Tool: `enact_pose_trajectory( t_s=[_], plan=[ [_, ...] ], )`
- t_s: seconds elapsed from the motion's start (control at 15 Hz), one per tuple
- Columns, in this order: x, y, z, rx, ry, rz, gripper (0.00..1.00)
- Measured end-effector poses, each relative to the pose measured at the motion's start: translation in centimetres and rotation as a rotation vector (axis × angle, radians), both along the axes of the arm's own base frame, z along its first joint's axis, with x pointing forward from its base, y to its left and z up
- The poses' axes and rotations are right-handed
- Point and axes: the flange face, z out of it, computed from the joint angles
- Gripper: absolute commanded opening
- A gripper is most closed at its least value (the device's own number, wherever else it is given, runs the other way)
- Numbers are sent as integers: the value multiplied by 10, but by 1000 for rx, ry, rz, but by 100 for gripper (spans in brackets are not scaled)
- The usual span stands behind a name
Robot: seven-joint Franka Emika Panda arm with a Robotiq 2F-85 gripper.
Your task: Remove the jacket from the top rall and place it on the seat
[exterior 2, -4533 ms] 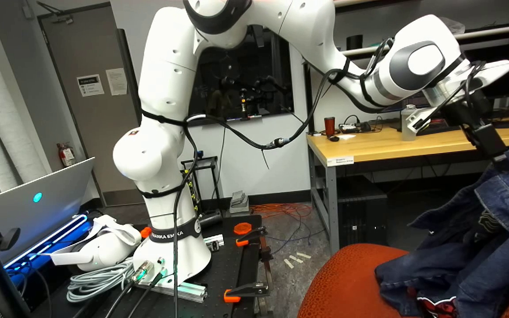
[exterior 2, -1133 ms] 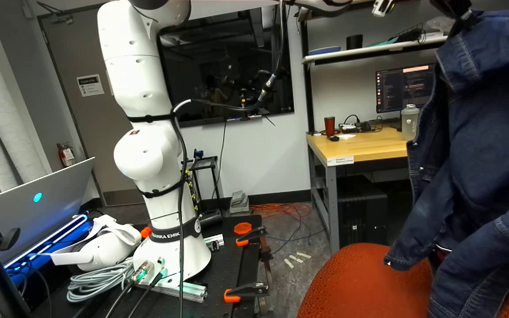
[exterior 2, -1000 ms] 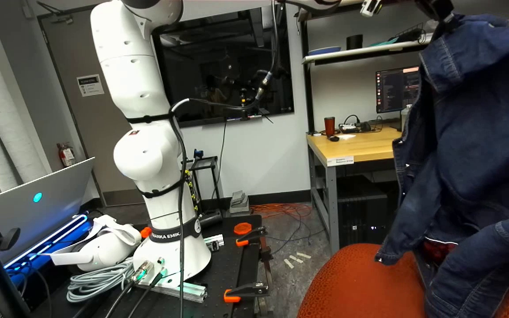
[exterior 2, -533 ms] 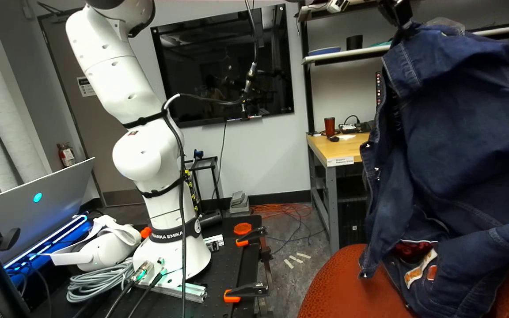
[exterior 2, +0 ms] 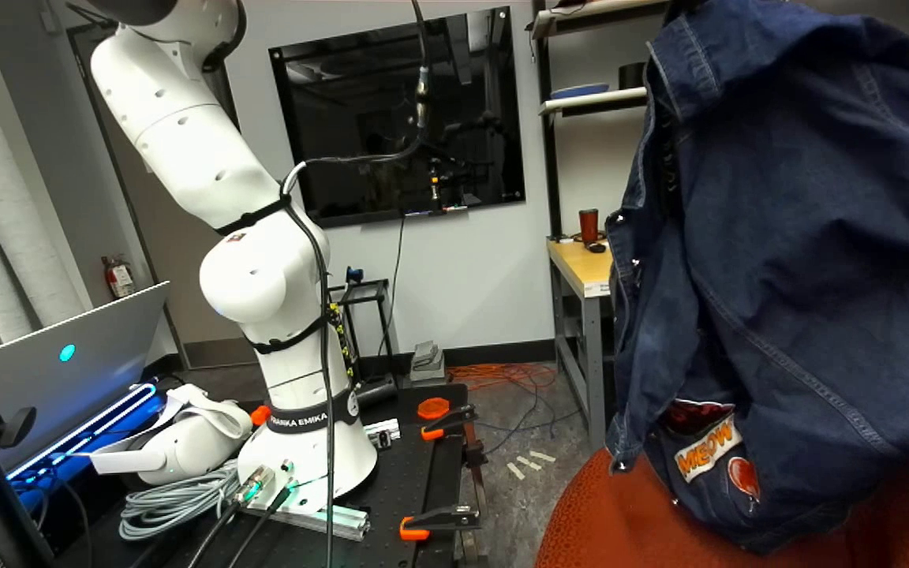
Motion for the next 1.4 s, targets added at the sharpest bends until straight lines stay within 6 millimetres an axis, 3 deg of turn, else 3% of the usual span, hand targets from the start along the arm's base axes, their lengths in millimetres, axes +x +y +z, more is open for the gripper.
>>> enact_pose_trajectory(
  t_s=[0.33, 0.8, 1.13, 1.4],
  plan=[
    [-14, -4, 46, -12, -11, 47, 2],
    [-19, -6, 66, -25, -5, 71, 2],
    [-23, 24, 86, -39, -46, 116, 2],
    [-27, 35, 100, -43, -76, 134, 2]
  ],
)
